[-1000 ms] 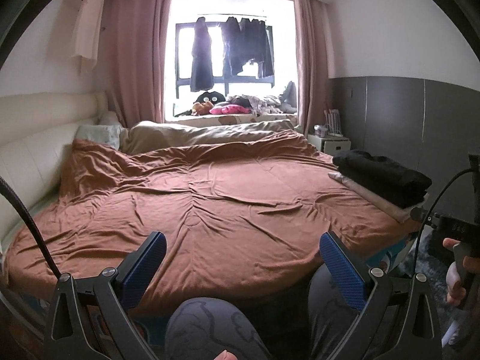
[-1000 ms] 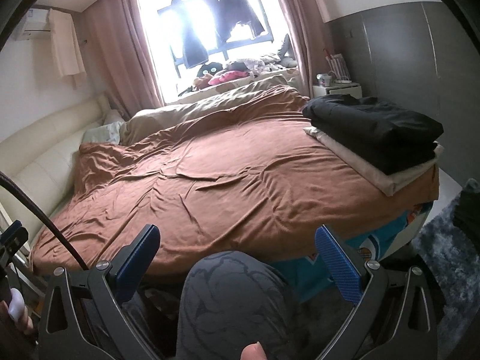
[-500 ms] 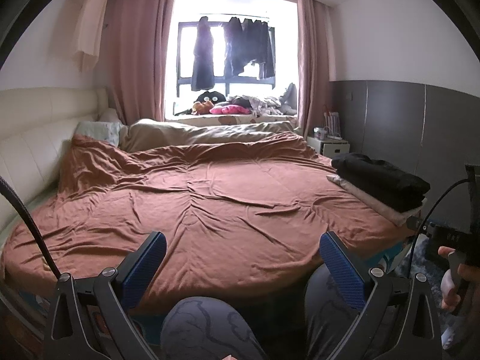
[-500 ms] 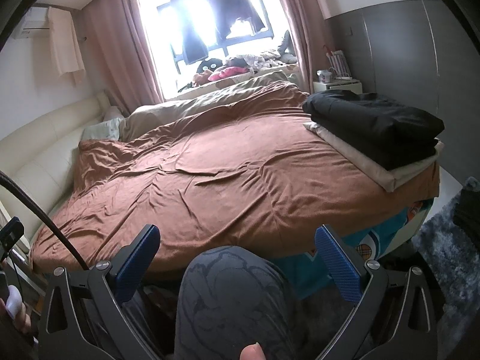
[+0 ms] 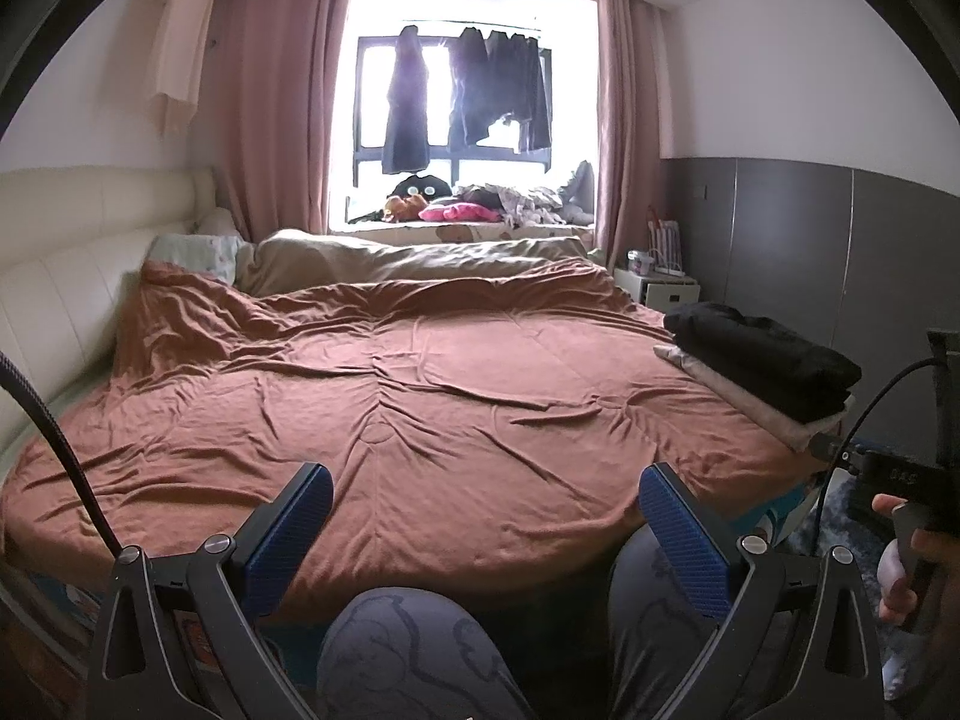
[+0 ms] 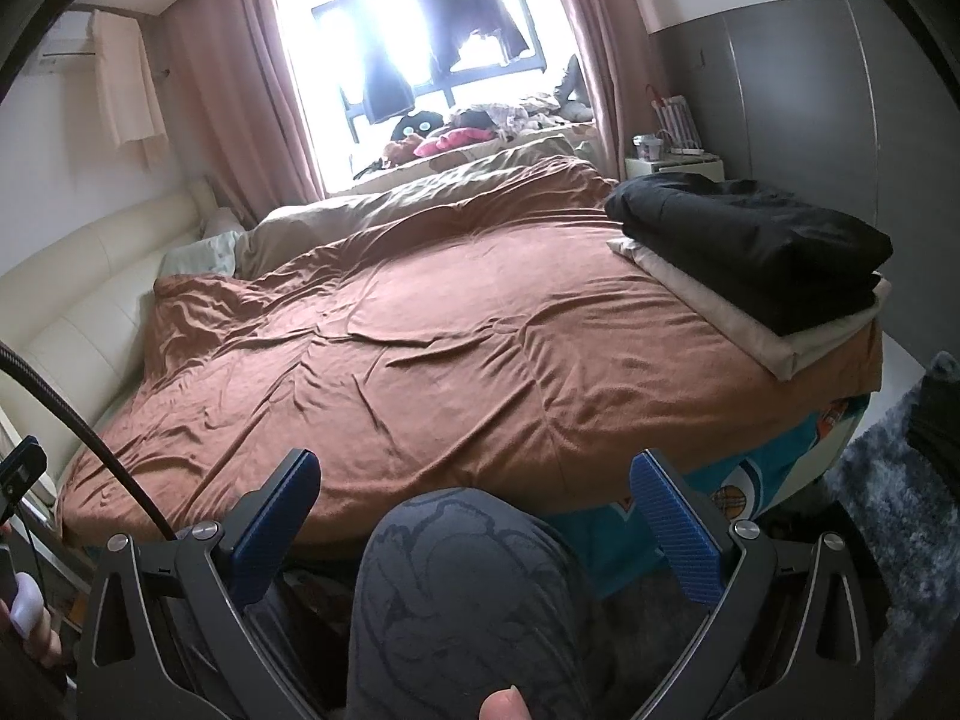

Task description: Fold large clothes

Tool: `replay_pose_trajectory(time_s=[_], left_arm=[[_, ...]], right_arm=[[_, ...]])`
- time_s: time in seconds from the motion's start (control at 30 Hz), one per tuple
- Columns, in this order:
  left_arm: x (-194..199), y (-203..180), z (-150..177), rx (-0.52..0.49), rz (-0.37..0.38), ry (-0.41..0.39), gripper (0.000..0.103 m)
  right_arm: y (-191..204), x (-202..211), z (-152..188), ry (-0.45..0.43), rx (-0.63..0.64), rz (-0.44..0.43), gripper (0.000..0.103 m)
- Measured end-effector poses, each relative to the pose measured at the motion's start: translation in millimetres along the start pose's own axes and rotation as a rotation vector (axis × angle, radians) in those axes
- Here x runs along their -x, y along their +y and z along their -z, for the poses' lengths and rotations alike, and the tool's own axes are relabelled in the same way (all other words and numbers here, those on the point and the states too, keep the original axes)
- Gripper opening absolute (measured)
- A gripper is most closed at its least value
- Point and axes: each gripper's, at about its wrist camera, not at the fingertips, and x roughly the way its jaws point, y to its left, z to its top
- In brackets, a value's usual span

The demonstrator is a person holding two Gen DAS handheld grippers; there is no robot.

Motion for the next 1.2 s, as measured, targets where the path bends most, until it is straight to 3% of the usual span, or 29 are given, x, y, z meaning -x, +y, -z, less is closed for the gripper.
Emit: replay_pose_trajectory(time_s=[1.2], left_arm=[[8.9,-11.7,6.5,-0.014,0.021,-0.019,0.103]], right_arm=[[4.1,3.1,-2.0,0.004,0.02,0.022,0.103]])
